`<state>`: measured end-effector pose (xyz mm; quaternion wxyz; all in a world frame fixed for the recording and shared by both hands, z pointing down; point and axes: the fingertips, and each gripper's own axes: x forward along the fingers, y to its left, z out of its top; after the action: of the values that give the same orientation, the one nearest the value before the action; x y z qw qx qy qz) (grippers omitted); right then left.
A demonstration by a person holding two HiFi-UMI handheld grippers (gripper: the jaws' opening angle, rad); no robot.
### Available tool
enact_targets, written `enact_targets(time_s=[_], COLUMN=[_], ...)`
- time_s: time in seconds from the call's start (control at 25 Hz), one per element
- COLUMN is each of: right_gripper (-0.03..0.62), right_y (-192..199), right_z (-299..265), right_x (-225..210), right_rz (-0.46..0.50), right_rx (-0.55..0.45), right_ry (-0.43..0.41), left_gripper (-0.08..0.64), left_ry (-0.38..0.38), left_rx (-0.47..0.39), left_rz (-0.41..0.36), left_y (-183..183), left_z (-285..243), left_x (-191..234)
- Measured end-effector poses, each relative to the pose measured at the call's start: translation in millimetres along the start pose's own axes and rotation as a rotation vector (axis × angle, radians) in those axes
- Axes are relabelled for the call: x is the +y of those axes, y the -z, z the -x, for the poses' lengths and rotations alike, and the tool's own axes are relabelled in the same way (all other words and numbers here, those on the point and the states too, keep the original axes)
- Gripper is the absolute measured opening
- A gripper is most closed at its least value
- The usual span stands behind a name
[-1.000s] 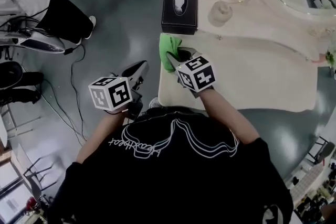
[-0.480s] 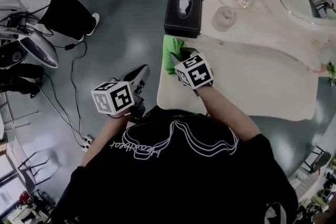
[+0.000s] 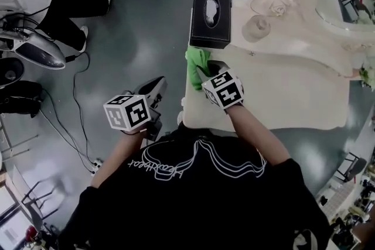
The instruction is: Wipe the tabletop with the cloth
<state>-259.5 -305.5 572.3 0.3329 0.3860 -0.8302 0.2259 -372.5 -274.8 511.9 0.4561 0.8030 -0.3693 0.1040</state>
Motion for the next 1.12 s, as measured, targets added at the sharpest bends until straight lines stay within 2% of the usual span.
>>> enact_targets(time_s=[0.32,0.6,1.12], right_gripper=[0.057,0.055,0.055], right_y=[1.9,9.7,24.4], right_z=[3.9,10.3,27.9], right_x=[-5.2,-13.0,-31.1], right_rz=[-0.046,-0.062,-0.039], right_rx=[-0.027,-0.016,-0.03], right_ry=[0.035,0.069,0.081], left_gripper=[0.005,0.005,0.005], left_ry=[0.053,0.083,0.061], left_rx=[0.057,0.066,0.036], left_rz=[0.003,-0.002,-0.027], left_y=[7.4,8.4,10.3], left_z=[-15.3,-18.2,-21.5], left_x=[12.7,7.0,-21.8])
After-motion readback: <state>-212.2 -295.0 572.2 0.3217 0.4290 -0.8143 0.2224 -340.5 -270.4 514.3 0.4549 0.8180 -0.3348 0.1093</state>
